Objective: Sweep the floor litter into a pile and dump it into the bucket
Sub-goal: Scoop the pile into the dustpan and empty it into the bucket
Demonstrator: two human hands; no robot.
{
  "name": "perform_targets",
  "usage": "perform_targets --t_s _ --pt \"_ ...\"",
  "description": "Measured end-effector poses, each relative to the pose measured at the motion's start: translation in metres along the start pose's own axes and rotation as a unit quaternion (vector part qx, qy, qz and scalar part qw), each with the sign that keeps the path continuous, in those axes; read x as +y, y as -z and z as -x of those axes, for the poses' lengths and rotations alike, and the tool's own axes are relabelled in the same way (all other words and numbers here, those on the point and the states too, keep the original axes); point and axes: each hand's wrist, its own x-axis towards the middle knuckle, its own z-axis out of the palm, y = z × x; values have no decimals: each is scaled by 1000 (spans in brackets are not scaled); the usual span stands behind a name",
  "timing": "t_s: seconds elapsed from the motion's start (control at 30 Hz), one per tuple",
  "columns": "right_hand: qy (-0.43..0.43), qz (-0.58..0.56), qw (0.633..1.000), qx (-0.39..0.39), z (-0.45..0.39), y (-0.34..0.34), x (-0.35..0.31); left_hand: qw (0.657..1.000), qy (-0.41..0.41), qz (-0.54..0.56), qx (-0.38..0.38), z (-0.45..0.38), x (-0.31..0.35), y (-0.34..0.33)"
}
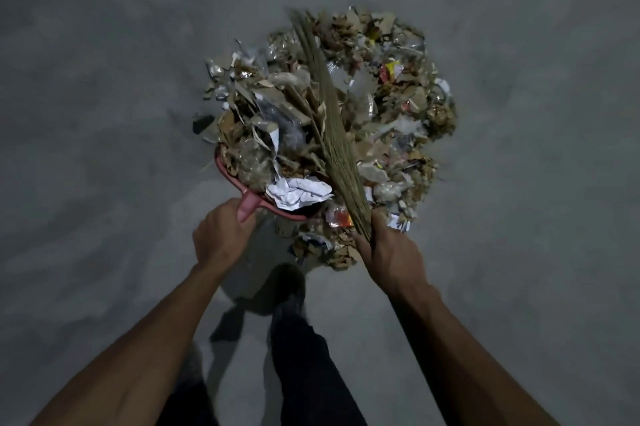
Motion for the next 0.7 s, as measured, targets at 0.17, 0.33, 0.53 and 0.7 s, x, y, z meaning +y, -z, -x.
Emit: perform_targets --t_s 0.17,0.33,0.53,0.7 --pt "-7 25 1000 -13 36 48 -19 1000 6 22 6 46 19 40" --pt "3 40 999 -5 70 81 -34 999 6 38 11 78 18 74" --pt "7 35 999 -2 121 106 -70 999 5 52 11 125 -2 119" --pt "36 30 999 14 173 113 -113 998 7 63 25 174 -39 159"
